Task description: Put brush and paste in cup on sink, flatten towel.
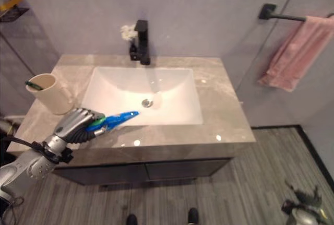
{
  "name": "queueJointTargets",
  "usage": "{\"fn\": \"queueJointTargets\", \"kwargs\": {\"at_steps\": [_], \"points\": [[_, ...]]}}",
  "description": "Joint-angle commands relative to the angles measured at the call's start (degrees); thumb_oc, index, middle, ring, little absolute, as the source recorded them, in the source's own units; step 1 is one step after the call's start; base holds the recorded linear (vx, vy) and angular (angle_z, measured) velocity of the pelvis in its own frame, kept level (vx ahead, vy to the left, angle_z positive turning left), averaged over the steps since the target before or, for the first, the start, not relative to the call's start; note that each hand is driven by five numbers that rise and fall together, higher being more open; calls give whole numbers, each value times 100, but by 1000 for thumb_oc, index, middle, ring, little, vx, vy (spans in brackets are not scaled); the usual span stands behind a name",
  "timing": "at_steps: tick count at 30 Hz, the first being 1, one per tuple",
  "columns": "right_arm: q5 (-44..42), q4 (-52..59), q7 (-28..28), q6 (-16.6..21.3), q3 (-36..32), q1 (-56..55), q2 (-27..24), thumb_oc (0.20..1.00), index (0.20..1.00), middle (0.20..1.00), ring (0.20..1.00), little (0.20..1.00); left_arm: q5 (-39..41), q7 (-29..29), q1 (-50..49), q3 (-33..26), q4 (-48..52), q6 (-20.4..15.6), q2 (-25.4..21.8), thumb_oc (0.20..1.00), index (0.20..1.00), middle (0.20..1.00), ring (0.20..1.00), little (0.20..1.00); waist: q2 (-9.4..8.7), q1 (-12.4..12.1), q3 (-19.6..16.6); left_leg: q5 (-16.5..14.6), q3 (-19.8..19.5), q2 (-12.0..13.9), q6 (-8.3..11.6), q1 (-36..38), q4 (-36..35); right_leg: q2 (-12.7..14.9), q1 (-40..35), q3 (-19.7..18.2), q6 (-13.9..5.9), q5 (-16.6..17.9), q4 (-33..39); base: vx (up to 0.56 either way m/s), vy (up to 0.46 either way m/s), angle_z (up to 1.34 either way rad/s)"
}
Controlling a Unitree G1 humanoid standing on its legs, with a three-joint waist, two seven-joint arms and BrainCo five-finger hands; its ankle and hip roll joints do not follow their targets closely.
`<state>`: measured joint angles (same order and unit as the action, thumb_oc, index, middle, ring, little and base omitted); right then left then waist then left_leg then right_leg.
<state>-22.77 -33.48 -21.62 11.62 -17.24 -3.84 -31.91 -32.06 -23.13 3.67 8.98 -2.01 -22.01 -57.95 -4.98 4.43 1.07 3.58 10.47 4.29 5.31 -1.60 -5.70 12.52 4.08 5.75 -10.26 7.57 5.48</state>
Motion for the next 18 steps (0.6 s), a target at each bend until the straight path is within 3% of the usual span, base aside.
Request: {"fn": "queueJointTargets", "kwargs": {"at_steps": [1, 3, 4, 6, 7, 8, 9, 10, 11, 13, 15, 16, 17, 18], "points": [[512, 666, -630, 346, -321, 382, -305, 1000, 1000, 1000, 1000, 1000, -339, -895, 667, -810, 417, 180, 58, 200, 200, 200, 200, 200, 59, -3, -196, -496, -108, 30, -18, 295, 70, 184, 90, -203, -404, 246, -48, -14, -32, -15], [547, 1345, -585, 488, -280, 494, -314, 1000, 1000, 1000, 1000, 1000, -455, -1051, 933, -917, 476, 285, 97, 200, 200, 200, 200, 200, 72, 28, -232, -502, -93, 45, -14, 338, 70, 171, 54, -224, -381, 214, -48, 28, -27, -12], [539, 1738, -251, 535, -4, 668, -464, 1000, 1000, 1000, 1000, 1000, -468, -1127, 1171, -908, 414, 388, 88, 200, 200, 200, 200, 200, 74, 31, -263, -540, -85, 60, -7, 390, 70, 158, 9, -229, -377, 170, -48, 28, -21, -7], [490, 1893, -207, 528, 86, 748, -505, 1000, 1000, 1000, 1000, 1000, -477, -1139, 1355, -849, 414, 414, 106, 200, 200, 200, 200, 200, 68, 40, -257, -498, -78, 56, -5, 378, 70, 163, 19, -240, -356, 200, -48, -4, -23, -6], [271, 2366, 614, 499, 896, 1253, -902, 1000, 1000, 1000, 1000, 1000, -446, -1142, 1940, -663, 565, 464, 58, 200, 200, 200, 200, 200, 91, -13, -280, -518, -47, 84, 10, 461, 70, 139, -64, -239, -339, 145, -48, -5, -22, -7], [260, 2357, 624, 499, 898, 1273, -907, 1000, 1000, 1000, 1000, 1000, -444, -1136, 1946, -673, 568, 468, 56, 200, 200, 200, 200, 200, 85, -11, -267, -484, -44, 78, 10, 445, 70, 143, -46, -246, -332, 174, -48, 7, -27, -6], [-27, 2567, 991, 520, 1309, 1473, -940, 1000, 1000, 1000, 1000, 1000, -419, -1140, 2133, -624, 611, 474, 38, 200, 200, 200, 200, 200, 91, -49, -276, -505, -37, 89, 19, 481, 70, 136, -80, -243, -327, 139, -48, -38, -22, -2], [-887, 2594, 1622, 410, 1982, 1801, -937, 1000, 1000, 1000, 1000, 1000, -353, -1106, 2446, -390, 651, 468, 54, 200, 200, 200, 200, 200, 75, -99, -281, -445, -36, 84, 30, 471, 70, 145, -72, -252, -304, 164, -48, 0, 0, 0], [-938, 2553, 1662, 420, 1993, 1836, -951, 1000, 1000, 1000, 1000, 1000, -351, -1109, 2463, -383, 634, 471, 47, 200, 200, 200, 200, 200, 74, -93, -275, -447, -35, 84, 31, 473, 70, 145, -74, -253, -304, 162, -48, 0, 0, 0], [-1371, 2593, 2041, 253, 2820, 2319, -972, 1000, 1000, 1000, 1000, 1000, -229, -1099, 2769, -130, 643, 517, 109, 200, 200, 200, 200, 200, 71, -188, -279, -432, -30, 91, 49, 499, 70, 146, -123, -224, -284, 146, -48, -5, -10, 2], [-1413, 2736, 2266, 286, 3871, 3429, -612, 1000, 1000, 1000, 1000, 1000, -158, -1144, 3069, 90, 713, 568, 207, 200, 200, 200, 200, 200, 109, -313, -255, -402, -44, 99, 58, 516, 70, 147, -159, -207, -262, 139, -48, -20, -13, 4], [-1447, 2791, 2265, 381, 3990, 3617, -371, 1000, 1000, 1000, 1000, 1000, -138, -1150, 3056, 68, 826, 550, 245, 200, 200, 200, 200, 200, 124, -352, -264, -396, -56, 92, 52, 505, 70, 150, -151, -214, -257, 132, -48, 0, -11, 4], [-1812, 2832, 2373, 423, 4357, 3990, 496, 1000, 1000, 1000, 1000, 1000, -27, -1182, 3028, 50, 1021, 474, 504, 200, 200, 200, 200, 200, 140, -459, -252, -387, -78, 79, 43, 518, 70, 163, -165, -205, -252, 125, -48, 0, 0, 0], [-1817, 2809, 2379, 431, 4370, 4011, 513, 1000, 1000, 1000, 1000, 1000, -26, -1179, 3012, 32, 1029, 476, 491, 200, 200, 200, 200, 200, 136, -445, -252, -389, -76, 78, 43, 518, 70, 164, -165, -207, -253, 123, -48, 0, 0, 0]]}}
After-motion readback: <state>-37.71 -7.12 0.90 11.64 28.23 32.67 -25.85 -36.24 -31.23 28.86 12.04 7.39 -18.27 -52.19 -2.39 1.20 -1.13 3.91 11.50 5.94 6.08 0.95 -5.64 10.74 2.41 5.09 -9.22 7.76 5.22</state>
